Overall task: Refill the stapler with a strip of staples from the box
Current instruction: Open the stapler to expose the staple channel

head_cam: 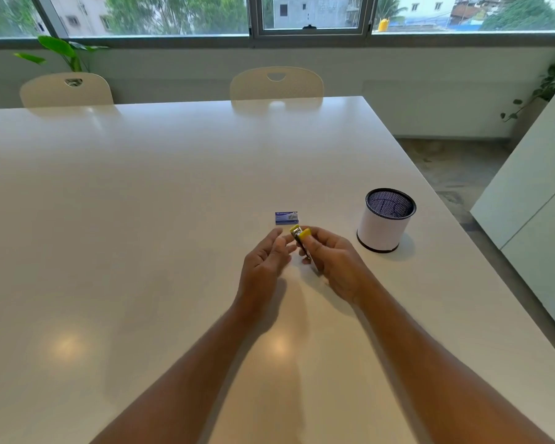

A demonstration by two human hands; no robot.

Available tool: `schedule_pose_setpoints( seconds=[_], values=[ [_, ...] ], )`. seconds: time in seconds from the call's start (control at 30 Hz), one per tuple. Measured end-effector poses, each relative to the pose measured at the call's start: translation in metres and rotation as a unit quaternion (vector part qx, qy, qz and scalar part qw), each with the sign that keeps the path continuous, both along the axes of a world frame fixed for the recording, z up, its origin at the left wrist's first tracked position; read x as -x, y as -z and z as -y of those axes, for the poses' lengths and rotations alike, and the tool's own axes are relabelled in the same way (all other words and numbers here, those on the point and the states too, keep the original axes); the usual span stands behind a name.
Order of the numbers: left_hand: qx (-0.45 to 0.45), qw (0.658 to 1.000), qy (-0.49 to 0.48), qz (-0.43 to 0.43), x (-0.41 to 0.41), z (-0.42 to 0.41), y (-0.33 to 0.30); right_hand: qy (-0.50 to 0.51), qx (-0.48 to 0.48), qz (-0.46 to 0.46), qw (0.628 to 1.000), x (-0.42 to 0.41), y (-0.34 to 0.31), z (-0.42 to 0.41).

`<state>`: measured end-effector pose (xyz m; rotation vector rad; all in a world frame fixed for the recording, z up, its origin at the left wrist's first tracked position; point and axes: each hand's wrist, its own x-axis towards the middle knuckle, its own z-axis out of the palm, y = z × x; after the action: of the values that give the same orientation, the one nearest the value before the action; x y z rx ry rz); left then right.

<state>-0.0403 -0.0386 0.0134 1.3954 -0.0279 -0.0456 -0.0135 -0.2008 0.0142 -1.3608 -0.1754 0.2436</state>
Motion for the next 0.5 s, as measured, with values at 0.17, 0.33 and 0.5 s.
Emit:
schedule_pose_setpoints(
  seconds=[0.17,0.33,0.5],
  values=[
    [0.094,0.995,0.032,-0.005,0.003,0.009,-0.001,-0.065,-0.243,-0.135,0.958,0.007,0.001,-0.009],
    [0.109,0.993,0.026,-0.025,0.001,0.008,0.003,-0.076,-0.272,-0.15,0.947,0.014,-0.003,-0.009],
    [0.086,0.996,0.03,-0.021,0.002,0.008,0.002,-0.077,-0.296,-0.157,0.939,0.012,-0.002,-0.006]
  ],
)
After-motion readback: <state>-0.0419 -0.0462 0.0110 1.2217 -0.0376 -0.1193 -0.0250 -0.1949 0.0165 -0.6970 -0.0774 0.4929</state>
